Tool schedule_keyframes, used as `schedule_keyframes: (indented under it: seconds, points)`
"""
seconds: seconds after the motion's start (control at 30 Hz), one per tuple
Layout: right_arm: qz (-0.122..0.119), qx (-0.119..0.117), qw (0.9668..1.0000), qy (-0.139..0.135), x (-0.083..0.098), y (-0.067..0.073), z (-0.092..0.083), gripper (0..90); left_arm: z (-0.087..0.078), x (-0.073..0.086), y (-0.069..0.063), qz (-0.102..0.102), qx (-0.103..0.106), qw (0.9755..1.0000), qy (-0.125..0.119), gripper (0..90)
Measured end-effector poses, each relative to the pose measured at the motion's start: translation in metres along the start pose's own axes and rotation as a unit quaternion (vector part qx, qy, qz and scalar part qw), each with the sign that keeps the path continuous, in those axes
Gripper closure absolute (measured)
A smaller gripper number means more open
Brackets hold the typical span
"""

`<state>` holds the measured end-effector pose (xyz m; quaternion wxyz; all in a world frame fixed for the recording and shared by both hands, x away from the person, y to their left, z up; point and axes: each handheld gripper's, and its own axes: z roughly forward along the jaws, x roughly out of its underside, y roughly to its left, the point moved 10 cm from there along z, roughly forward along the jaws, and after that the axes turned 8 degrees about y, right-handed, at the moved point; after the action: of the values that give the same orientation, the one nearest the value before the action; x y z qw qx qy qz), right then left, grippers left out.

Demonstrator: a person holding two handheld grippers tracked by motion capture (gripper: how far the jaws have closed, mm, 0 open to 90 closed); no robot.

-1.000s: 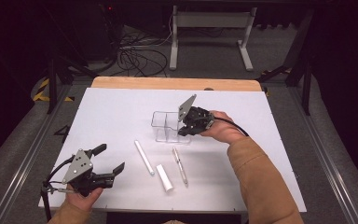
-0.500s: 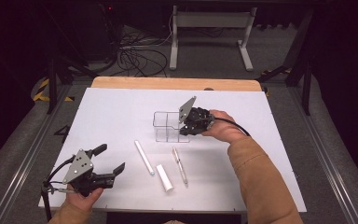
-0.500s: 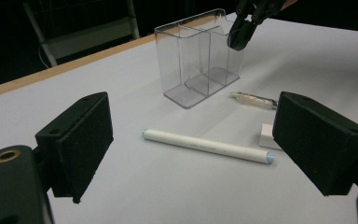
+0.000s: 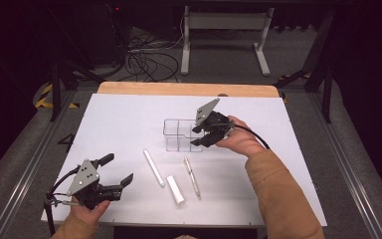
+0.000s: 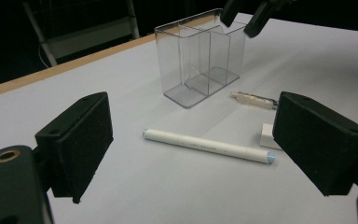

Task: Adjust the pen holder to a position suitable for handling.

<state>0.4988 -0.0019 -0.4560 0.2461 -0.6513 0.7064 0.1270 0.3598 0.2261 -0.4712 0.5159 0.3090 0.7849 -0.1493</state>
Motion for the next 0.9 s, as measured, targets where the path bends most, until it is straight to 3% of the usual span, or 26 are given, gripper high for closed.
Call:
schedule_keyframes:
  seconds: [0.03, 0.07, 0.1, 0.13, 0.33, 0.73, 0.9]
  points:
    - [0.0, 0.0, 1.0, 0.0, 0.0, 0.0, 0.0, 43.7, 0.0, 0.0, 0.0, -0.002, 0.0, 1.0, 0.0, 12.7]
    - [0.012, 0.002, 0.9994, -0.031, -0.004, 0.006, -0.01, 37.6, 0.0, 0.0, 0.0, -0.002, 0.0, 1.0, 0.0, 12.7]
    - [0.012, 0.002, 0.9994, -0.031, -0.004, 0.006, -0.01, 37.6, 0.0, -0.001, 0.0, -0.002, 0.0, 1.0, -0.001, 12.7]
    - [0.021, 0.015, 0.9984, -0.05, -0.006, 0.011, -0.018, 31.2, 0.001, -0.001, 0.0, -0.001, 0.0, 1.0, -0.001, 12.6]
    - [0.035, 0.047, 0.9947, -0.084, -0.01, 0.021, -0.039, 21.7, 0.002, -0.002, -0.001, 0.001, 0.0, 1.0, 0.0, 12.6]
    - [0.063, 0.084, 0.9885, -0.109, -0.006, 0.035, -0.056, 2.0, 0.002, -0.003, 0.0, 0.003, -0.002, 1.0, -0.002, 12.6]
    - [0.09, 0.106, 0.9816, -0.131, -0.004, 0.04, -0.062, 0.0, 0.004, -0.004, -0.001, 0.005, -0.003, 1.0, -0.003, 12.6]
